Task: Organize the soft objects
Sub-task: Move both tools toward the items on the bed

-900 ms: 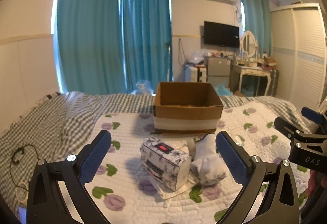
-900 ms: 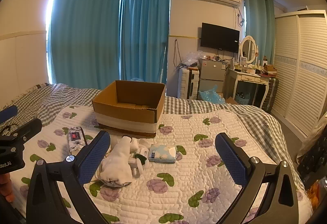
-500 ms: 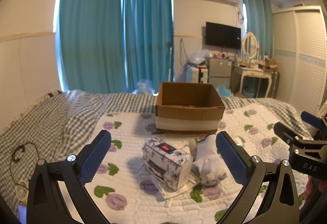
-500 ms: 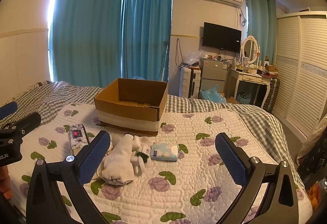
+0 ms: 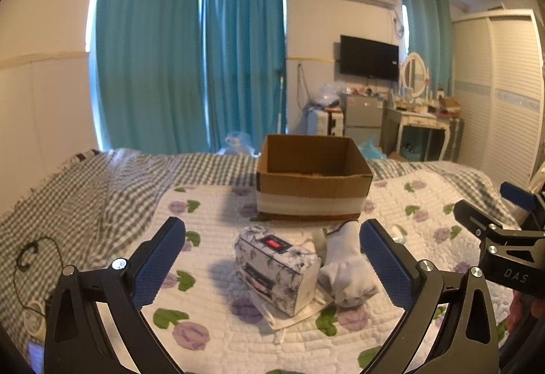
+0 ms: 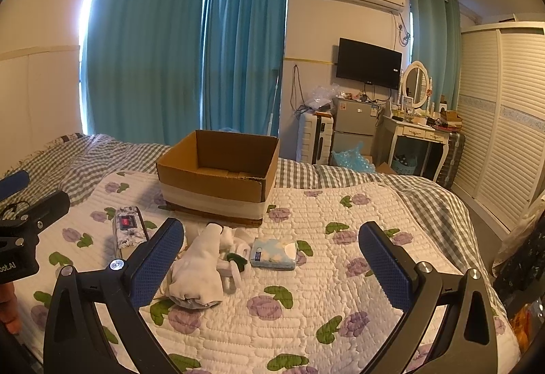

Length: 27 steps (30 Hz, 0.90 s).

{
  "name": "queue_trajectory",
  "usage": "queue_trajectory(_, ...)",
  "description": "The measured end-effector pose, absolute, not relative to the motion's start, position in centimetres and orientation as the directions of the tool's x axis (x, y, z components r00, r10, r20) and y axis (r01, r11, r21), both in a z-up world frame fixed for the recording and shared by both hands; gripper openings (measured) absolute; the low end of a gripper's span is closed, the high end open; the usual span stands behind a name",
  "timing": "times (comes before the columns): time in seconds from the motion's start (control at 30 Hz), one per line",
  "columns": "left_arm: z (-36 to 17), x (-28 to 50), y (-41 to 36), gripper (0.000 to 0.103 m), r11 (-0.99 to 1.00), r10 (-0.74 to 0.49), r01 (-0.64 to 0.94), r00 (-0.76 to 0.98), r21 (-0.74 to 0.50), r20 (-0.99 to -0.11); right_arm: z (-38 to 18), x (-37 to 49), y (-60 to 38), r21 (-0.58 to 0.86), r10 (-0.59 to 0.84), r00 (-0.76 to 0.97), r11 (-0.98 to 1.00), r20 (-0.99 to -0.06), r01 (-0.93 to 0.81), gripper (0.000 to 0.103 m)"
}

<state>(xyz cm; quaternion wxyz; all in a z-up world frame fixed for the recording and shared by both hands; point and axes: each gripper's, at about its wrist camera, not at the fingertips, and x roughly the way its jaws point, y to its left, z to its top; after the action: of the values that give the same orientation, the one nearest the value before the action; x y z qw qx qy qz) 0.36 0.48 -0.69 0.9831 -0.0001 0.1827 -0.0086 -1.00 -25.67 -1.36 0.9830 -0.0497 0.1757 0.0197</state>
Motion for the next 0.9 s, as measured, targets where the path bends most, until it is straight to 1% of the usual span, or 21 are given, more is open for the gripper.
queue_trajectory(0.6, -0.75, 0.06, 0.48, 0.103, 1.000, -0.009, 0.010, 0.933, 0.001, -0.360, -1.62, -0.88, -25.58, -0.092, 0.025, 0.934, 0.994, -0.356, -0.061, 0.103)
queue_trajectory(0.9, -0.18, -0.12, 0.22, 0.103, 1.000, -0.005, 0.007, 0.940, 0.004, -0.341, -1.45, -0.96, -25.49, -0.084, 0.040, 0.931, 0.994, -0.364, -0.076, 0.103)
